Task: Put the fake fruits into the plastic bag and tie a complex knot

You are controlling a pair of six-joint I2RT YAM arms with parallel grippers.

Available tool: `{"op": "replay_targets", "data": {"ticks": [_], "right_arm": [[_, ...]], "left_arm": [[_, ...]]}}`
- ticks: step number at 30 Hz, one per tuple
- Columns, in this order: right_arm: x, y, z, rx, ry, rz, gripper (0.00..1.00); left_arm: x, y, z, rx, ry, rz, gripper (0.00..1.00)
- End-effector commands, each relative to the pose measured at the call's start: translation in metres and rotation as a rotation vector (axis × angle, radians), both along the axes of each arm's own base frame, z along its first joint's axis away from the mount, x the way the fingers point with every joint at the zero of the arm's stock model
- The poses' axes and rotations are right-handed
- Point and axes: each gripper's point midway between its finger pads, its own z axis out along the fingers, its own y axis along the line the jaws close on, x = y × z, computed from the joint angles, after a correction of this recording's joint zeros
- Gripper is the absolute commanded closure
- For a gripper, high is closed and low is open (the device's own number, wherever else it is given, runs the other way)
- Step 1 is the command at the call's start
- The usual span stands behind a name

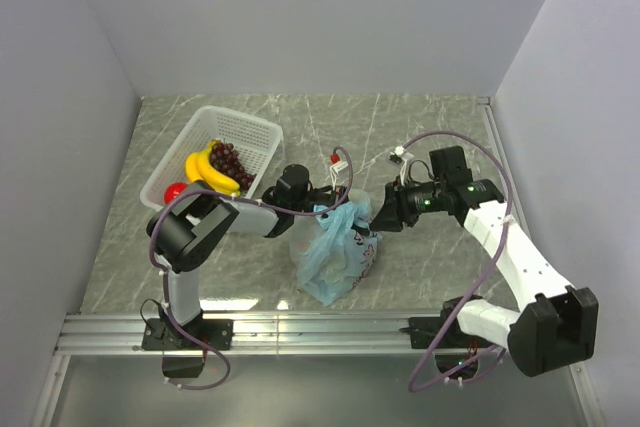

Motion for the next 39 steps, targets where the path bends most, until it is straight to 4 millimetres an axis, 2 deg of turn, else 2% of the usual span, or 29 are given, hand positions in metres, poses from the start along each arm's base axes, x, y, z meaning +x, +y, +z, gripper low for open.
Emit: {"op": "replay_targets", "data": {"ticks": [1,9,22,26,29,30,35,36,39], "right_arm": [[-0.006,-0.003,0.007,0.000,-0.062,0.029,0.53],[0.009,0.008,-0.005,0.005,-0.040,0.030,0.52],[0.029,0.024,-0.003,-0.078,-0.213,0.001,0.51],[0.028,0.028,-0.005,-0.108,-0.239,0.029,0.53],[0.025,0.028,-0.008,-0.142,-0.271,0.053,0.62],[0.024,0.027,-0.008,-0.150,-0.277,0.054,0.69],[0.022,0.021,-0.007,-0.182,-0.303,0.053,0.87],[0.022,0.020,-0.005,-0.183,-0.311,0.055,0.97],[0.020,0.019,0.001,-0.181,-0.329,0.064,1.00]], "left_arm": [[-0.001,0.001,0.022,-0.057,-0.048,-0.005,0.82],[0.001,-0.002,0.022,-0.048,-0.046,-0.005,0.81],[0.000,-0.006,0.020,-0.039,-0.042,-0.010,0.78],[0.000,-0.005,0.019,-0.026,-0.043,-0.012,0.77],[0.000,-0.005,0.017,-0.013,-0.038,-0.013,0.76],[0.000,-0.004,0.016,-0.009,-0.040,-0.011,0.76],[-0.002,0.002,0.014,0.015,-0.047,-0.007,0.74],[-0.001,0.004,0.011,0.029,-0.046,-0.002,0.73],[0.004,0.010,0.011,0.044,-0.054,0.017,0.68]]}}
